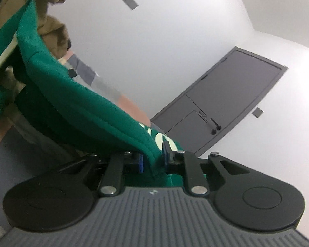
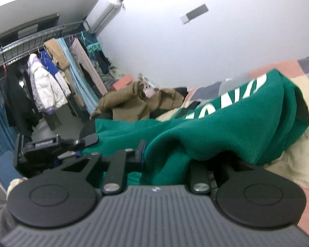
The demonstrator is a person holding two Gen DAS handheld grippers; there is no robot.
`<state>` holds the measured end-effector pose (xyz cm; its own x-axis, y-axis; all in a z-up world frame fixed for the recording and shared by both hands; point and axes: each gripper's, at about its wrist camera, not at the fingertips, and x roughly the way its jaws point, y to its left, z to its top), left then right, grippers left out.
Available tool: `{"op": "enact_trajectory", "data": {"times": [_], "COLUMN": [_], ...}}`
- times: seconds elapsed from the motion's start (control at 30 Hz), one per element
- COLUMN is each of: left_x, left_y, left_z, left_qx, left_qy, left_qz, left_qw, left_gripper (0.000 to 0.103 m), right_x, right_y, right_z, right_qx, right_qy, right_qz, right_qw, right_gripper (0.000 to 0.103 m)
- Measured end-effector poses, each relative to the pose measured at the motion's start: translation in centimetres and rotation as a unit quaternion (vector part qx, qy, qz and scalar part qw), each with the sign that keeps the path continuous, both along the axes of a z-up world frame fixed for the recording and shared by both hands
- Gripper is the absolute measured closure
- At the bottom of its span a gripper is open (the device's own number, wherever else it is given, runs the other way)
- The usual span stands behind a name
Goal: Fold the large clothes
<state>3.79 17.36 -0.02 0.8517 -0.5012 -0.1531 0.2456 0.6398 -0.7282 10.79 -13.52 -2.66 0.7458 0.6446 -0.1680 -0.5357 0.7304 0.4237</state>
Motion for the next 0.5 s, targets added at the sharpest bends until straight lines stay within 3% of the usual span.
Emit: {"op": "enact_trajectory", "data": {"times": [0.23,0.5], "left_x": [-2.4,-1.4], "left_y": [-2.4,-2.5], "left_z": [6.2,19.5], "left_qx": [-0.002,0.051], "left_qy": [-0.046,-0.075], "left_qz": [0.036,0.106], "left_qw": [0.9983,0.9902], "left_gripper": [0.088,0.089], "right_x": [-4.1,-4.8], "right_y": [-0.5,0.0], "right_z": [6.2,16.3], "right_qx": [-0.008,-0.032], "right_qy": [-0.052,-0.081], "right_qz": [-0.033,-0.042], "right_qw": [0.998,0.995], "right_gripper": [0.081,0.082]}}
